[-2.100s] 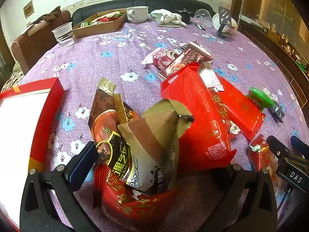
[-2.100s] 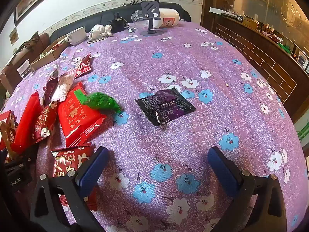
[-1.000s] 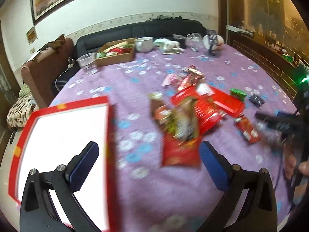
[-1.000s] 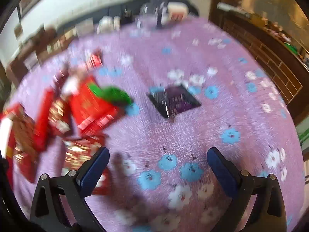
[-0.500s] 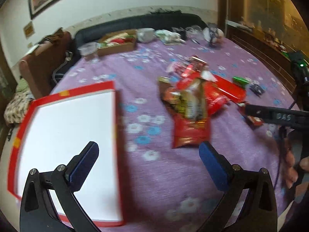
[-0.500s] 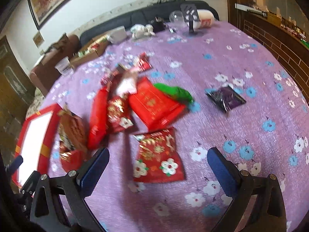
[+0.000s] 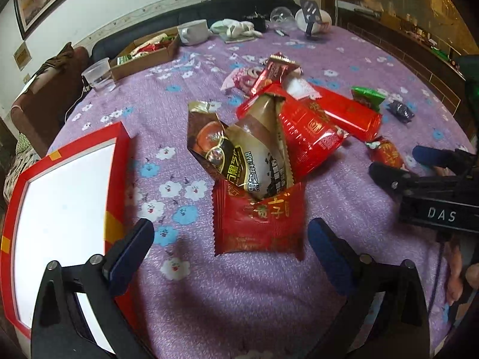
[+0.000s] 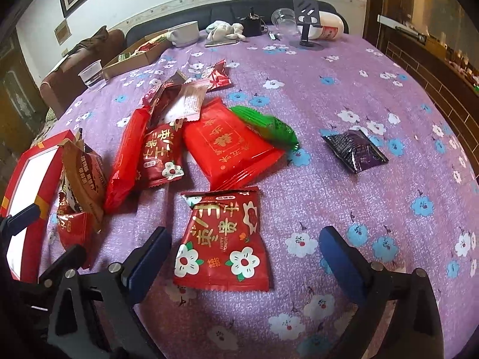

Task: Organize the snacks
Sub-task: 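Grasp the red snack packet with the left gripper and lift it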

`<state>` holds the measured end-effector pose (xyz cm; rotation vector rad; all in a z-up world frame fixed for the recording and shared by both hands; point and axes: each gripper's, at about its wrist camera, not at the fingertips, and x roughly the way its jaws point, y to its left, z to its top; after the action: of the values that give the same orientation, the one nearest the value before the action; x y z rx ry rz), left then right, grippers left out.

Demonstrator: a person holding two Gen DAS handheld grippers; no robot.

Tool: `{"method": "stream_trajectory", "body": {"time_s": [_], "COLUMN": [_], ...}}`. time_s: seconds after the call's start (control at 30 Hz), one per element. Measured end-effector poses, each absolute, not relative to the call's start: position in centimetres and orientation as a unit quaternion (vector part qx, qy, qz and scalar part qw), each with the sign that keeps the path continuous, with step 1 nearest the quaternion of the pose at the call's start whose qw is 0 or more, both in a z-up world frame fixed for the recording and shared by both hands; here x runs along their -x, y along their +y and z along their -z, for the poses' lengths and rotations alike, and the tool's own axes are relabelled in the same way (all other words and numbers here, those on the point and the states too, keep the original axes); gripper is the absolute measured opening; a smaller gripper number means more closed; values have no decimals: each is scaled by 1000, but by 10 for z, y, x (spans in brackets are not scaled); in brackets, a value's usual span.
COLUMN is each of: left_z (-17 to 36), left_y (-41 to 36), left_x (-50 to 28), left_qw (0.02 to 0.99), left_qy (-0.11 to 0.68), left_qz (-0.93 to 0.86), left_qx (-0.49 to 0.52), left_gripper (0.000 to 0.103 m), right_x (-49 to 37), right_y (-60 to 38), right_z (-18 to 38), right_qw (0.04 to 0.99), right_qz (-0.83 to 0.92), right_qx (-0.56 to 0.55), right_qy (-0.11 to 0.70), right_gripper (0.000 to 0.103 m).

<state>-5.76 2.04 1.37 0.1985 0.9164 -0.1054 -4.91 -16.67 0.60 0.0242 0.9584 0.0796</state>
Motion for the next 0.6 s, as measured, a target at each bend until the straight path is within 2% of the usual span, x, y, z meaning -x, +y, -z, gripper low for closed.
{"method": "stream_trajectory", "body": {"time_s": [0.03,0.07,0.1,0.17,0.23,0.3,0.4,0.6], "left_z": [-13,-11,-10,-8,-9,-9,-10,-14], "left_y": [20,19,19,19,20,21,20,23], "left_x": [56,55,54,53,52,50,51,59], "left_qw": [889,888,887,886,886,885,886,893], "left_qy": [444,447,449,450,451,454,450,437], "left_qz": [56,62,65,70,78,88,90,86], "left_qx": [-93,-90,-88,-82,-72,-59,-58,-66], "left_gripper": [90,88,86,81,66,58,51,46], "right_x": [50,49,50,50,50,50,52,60], "right_y": [-168,-169,-170,-169,-169,-169,-167,-164], "right_z": [-7,-7,-8,-8,-8,-9,-10,-11], "right_qw": [888,890,890,890,891,891,890,889], "right_qz": [-33,-27,-22,-26,-26,-29,-31,-37], "right_qx": [-7,-4,2,9,10,13,13,3], "right_qy": [458,455,455,455,453,453,455,457], "right_gripper": [84,73,65,62,61,57,49,48]}}
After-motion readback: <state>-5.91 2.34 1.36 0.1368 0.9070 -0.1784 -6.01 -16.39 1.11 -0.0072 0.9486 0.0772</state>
